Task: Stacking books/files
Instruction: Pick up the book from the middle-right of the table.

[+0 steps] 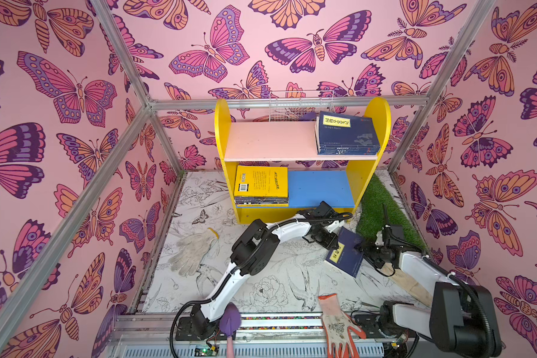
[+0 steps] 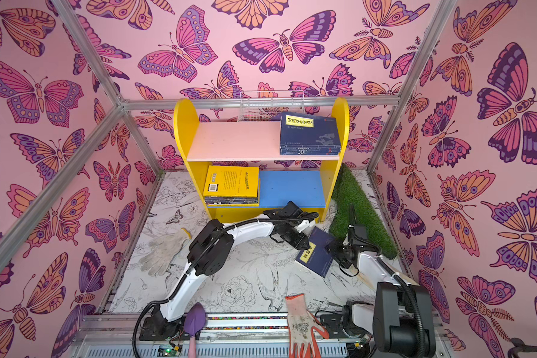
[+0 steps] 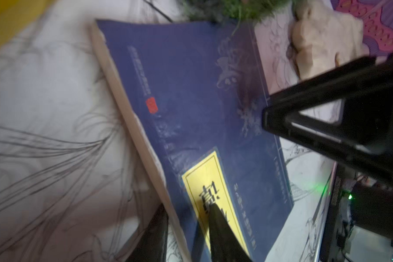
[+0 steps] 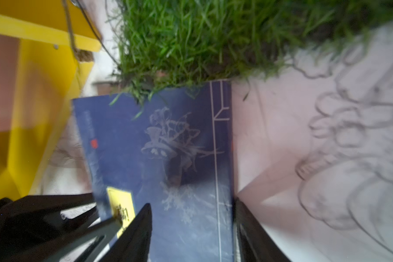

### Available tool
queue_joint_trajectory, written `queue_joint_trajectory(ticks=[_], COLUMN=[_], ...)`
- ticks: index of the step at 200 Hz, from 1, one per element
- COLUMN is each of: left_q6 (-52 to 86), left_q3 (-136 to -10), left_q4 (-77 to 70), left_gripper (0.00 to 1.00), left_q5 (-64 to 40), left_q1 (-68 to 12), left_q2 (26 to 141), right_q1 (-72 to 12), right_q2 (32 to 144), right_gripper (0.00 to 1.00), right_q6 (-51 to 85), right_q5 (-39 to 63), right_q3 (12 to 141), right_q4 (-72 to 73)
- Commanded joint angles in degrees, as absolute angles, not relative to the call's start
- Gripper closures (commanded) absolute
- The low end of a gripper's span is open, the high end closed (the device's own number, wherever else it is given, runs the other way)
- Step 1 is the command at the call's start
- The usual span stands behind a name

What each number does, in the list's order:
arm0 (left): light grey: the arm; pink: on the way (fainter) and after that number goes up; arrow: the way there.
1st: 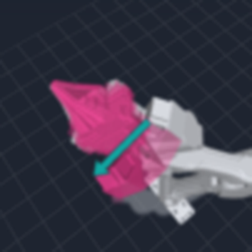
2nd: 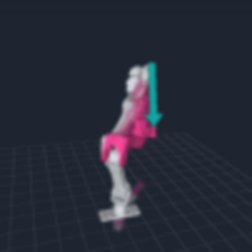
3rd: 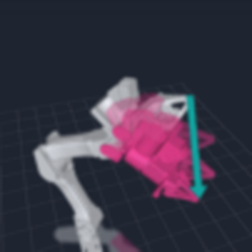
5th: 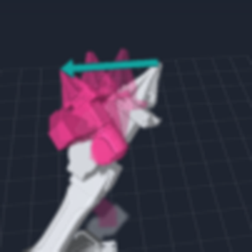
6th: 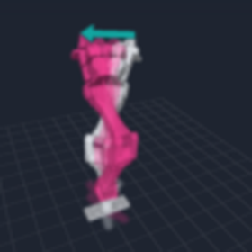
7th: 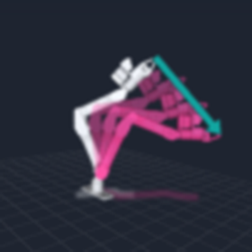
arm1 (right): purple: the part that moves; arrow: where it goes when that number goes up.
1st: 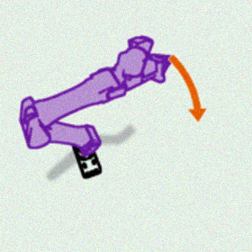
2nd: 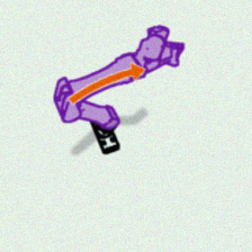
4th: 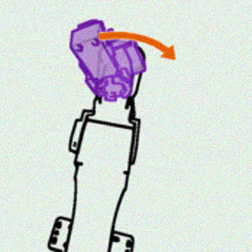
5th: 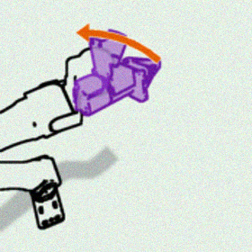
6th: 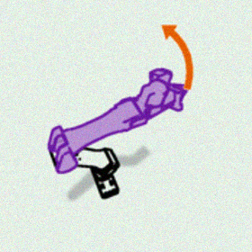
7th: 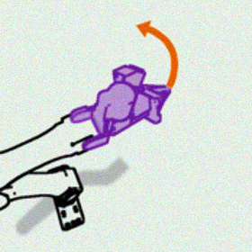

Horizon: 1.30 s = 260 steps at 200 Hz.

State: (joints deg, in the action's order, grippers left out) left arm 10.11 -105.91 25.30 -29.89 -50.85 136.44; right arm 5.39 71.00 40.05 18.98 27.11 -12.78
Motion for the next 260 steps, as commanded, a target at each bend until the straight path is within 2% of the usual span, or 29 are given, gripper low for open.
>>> queue_joint_trajectory(ticks=[1,15,35,50,68,91,106,136,145,157,162,190,206,222,245,260], left_q6=[9.1,8.7,8.9,8.7,8.6,8.4,7.9,8.0,8.7,9.9,10.4,16.2,17.5,17.5,18.4,19.2], left_q3=[-104.9,-104.6,-103.9,-103.5,-103.4,-103.2,-102.6,-100.2,-98.5,-94.5,-92.2,-77.1,-68.2,-64.3,-61.4,-61.1], left_q4=[28.6,28.9,29.0,29.0,29.0,28.9,28.8,27.0,25.4,22.0,20.1,6.7,-0.6,-1.2,-2.1,-2.7], left_gripper=[0.79,0.89,0.98,1.0,1.0,1.0,1.0,1.0,0.87,0.52,0.44,0.34,0.33,0.31,0.28,0.28], left_q5=[-28.4,-28.2,-28.2,-28.5,-28.2,-28.8,-29.2,-29.3,-30.1,-29.5,-28.8,-24.2,-19.1,-14.9,-10.1,-8.9], left_q1=[-51.7,-51.7,-51.7,-51.7,-51.7,-51.7,-51.7,-51.3,-50.9,-50.2,-50.0,-47.9,-47.6,-47.6,-47.5,-47.4], left_q2=[140.4,140.9,140.9,140.7,140.5,140.1,139.1,135.3,133.1,129.0,127.1,114.1,105.7,100.3,95.5,94.1], right_q1=[4.8,4.6,4.2,3.5,2.7,2.7,2.7,2.5,2.1,0.0,-1.2,-9.8,-13.9,-16.6,-17.3,-18.0], right_q2=[72.9,71.5,68.4,65.5,63.6,62.4,61.6,57.4,54.1,48.1,45.7,38.1,40.4,44.8,51.9,55.8], right_gripper=[0.43,0.44,0.46,0.49,0.54,0.68,0.82,0.95,0.96,0.97,0.97,0.99,0.99,1.0,1.0,1.0], right_q6=[41.8,47.5,53.0,55.1,52.8,47.6,45.2,44.1,43.1,40.7,39.6,33.2,28.7,27.2,34.3,42.6], right_q5=[33.6,40.7,46.3,47.5,45.2,40.8,37.2,32.2,30.9,27.8,26.4,26.8,31.0,34.2,35.3,29.5], right_q3=[24.5,22.7,22.1,22.1,23.4,25.1,25.7,26.4,27.9,31.3,32.9,47.2,59.2,71.8,82.9,84.4], right_q4=[-5.6,4.1,13.6,16.8,11.2,1.2,-4.4,-9.8,-13.3,-18.9,-21.1,-28.2,-33.0,-35.1,-23.6,-8.1])
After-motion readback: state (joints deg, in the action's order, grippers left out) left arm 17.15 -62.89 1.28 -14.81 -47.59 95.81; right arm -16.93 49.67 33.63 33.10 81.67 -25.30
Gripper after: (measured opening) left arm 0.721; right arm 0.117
